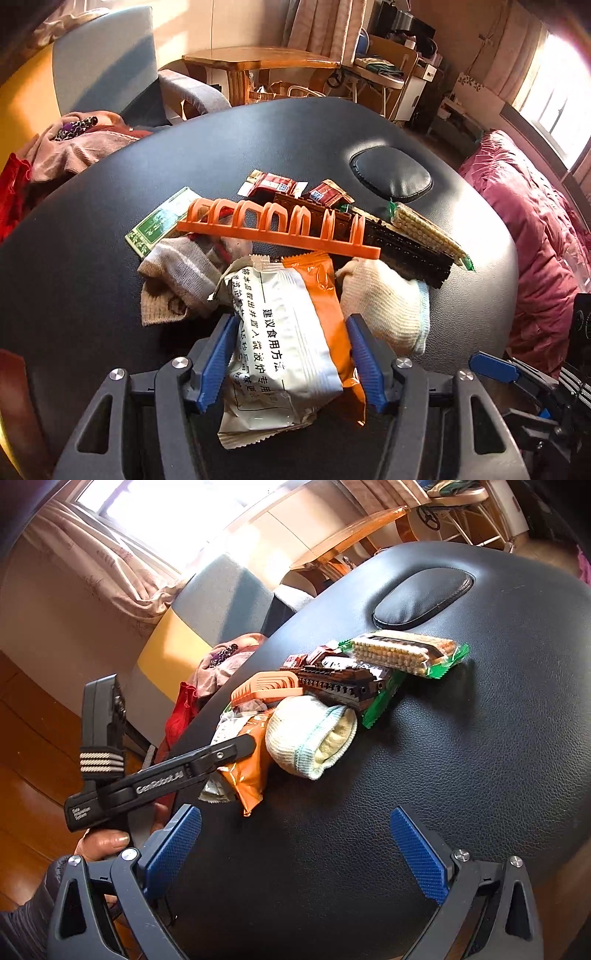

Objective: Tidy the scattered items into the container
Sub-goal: 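Grasp the white-and-orange snack packet with the left gripper, then lift the snack packet with the left gripper while the right gripper grasps the cream sock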

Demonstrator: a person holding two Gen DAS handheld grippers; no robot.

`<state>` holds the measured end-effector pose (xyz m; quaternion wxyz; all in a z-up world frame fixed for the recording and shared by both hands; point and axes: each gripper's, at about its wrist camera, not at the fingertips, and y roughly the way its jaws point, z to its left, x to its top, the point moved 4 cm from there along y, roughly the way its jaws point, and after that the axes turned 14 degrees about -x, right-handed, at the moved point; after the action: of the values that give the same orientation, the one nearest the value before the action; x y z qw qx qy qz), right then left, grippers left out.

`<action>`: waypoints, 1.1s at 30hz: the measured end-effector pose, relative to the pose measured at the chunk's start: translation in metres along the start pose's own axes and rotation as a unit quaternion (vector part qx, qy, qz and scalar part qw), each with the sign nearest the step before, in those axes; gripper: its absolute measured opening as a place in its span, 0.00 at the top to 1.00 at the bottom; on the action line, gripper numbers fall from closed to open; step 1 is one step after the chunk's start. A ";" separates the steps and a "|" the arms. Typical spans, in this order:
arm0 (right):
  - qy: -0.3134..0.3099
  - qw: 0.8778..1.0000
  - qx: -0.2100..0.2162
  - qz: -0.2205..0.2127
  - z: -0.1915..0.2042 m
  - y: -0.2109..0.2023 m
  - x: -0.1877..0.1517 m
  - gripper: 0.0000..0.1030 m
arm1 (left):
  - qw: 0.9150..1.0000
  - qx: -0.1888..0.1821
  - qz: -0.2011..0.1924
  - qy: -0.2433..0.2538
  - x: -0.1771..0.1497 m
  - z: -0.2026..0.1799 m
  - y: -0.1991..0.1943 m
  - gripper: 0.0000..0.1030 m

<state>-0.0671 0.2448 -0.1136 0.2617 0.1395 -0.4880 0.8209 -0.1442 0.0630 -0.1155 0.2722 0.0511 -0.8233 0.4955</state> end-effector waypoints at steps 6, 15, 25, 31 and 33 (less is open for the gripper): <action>-0.022 1.000 -0.005 -0.001 0.014 0.002 -0.001 0.00 | 0.999 -0.024 -0.015 -0.023 -0.022 0.014 -0.021 0.43; -0.106 0.994 -0.020 -0.027 0.053 0.009 0.025 0.00 | 0.997 -0.034 -0.039 -0.056 -0.058 0.031 -0.046 0.44; -0.181 0.982 -0.060 0.010 0.078 0.070 0.058 0.00 | 0.993 -0.036 -0.055 -0.100 -0.104 0.046 -0.080 0.44; -0.198 0.979 0.006 0.056 0.093 0.068 0.033 0.00 | 0.992 -0.037 -0.065 -0.105 -0.129 0.045 -0.095 0.43; -0.214 0.974 0.016 0.069 0.100 0.063 0.016 0.00 | 0.991 -0.038 -0.068 -0.108 -0.134 0.045 -0.099 0.43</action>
<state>-0.1186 0.1374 -0.1031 0.0922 0.2821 -0.5278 0.7958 -0.0135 -0.0501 -0.1205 0.2166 0.1495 -0.8608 0.4356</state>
